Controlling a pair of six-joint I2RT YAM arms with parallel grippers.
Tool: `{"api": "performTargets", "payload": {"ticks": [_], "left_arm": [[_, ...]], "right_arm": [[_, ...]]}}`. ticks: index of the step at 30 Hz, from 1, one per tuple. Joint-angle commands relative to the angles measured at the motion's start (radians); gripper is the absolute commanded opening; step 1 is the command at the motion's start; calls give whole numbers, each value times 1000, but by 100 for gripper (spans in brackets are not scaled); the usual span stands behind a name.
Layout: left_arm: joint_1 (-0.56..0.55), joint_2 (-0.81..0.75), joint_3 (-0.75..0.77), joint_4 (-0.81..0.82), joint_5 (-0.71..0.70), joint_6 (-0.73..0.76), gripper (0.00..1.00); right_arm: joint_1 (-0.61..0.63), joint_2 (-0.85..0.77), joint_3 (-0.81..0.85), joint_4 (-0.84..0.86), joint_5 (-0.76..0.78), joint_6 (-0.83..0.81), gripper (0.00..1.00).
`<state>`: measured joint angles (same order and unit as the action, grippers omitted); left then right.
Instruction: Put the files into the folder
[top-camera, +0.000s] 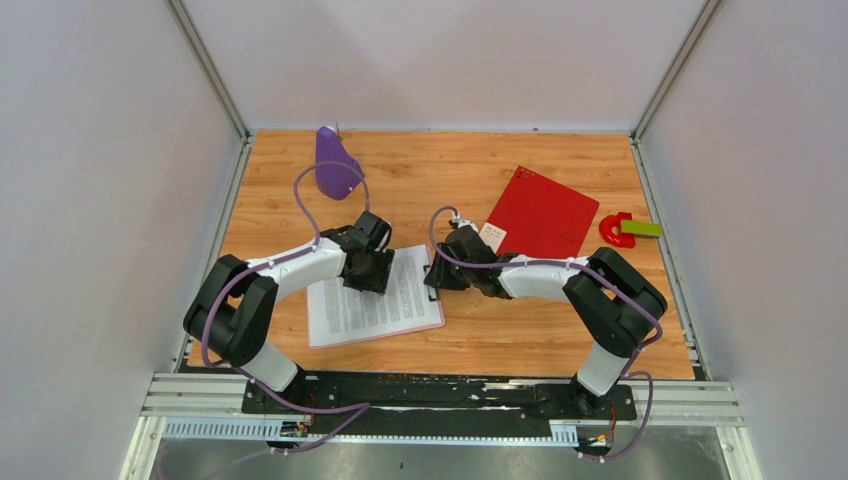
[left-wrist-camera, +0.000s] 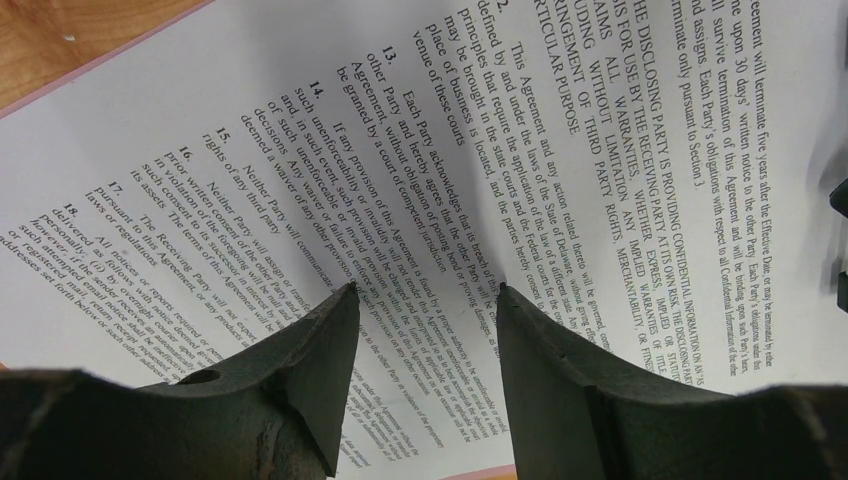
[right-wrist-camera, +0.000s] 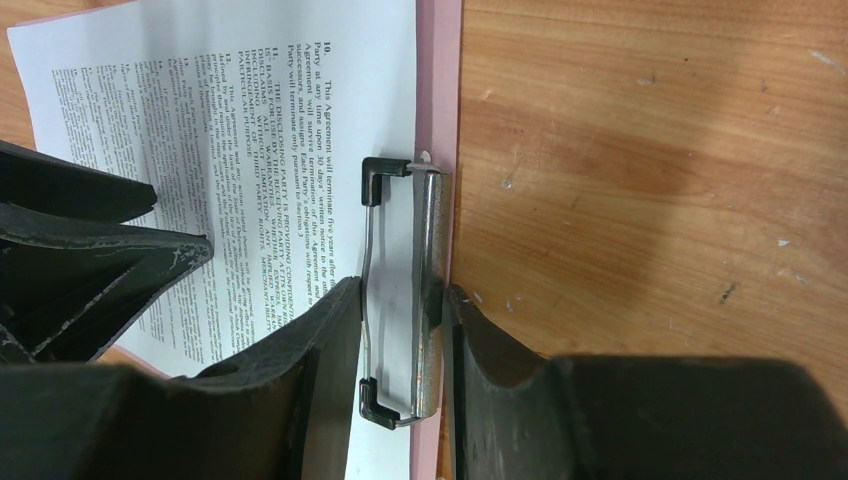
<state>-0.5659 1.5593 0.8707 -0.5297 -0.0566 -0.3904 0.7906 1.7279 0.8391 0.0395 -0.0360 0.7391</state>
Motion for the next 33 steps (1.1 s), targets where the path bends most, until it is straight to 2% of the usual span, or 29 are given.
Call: {"api": "performTargets", "payload": {"ticks": [1, 6, 9, 12, 15, 21, 25, 29, 32, 33], "left_arm": [[-15, 0, -10, 25, 36, -3, 60], [-14, -5, -10, 22, 32, -8, 60], [-14, -5, -9, 14, 32, -14, 60], [-14, -12, -5, 11, 32, -19, 61], [-15, -22, 9, 1, 25, -21, 64], [-15, -54, 59, -15, 50, -35, 65], [-15, -81, 112, -43, 100, -40, 67], [-14, -152, 204, -103, 102, -32, 68], [-15, -236, 273, -140, 97, -33, 70], [-15, -269, 288, -144, 96, -35, 72]], "right_arm": [[-2, 88, -57, -197, 35, -20, 0], [-2, 106, -36, -219, 35, -20, 0], [-2, 107, -31, -222, 35, -18, 6], [-3, 96, -22, -231, 35, -17, 18], [-2, 88, 18, -276, 35, -33, 38], [-2, 38, 89, -341, 18, -80, 53], [-3, -15, 147, -409, 20, -107, 56], [-2, -110, 192, -483, 31, -139, 74], [-3, -197, 234, -567, 93, -177, 78], [-2, -241, 245, -585, 109, -190, 82]]}}
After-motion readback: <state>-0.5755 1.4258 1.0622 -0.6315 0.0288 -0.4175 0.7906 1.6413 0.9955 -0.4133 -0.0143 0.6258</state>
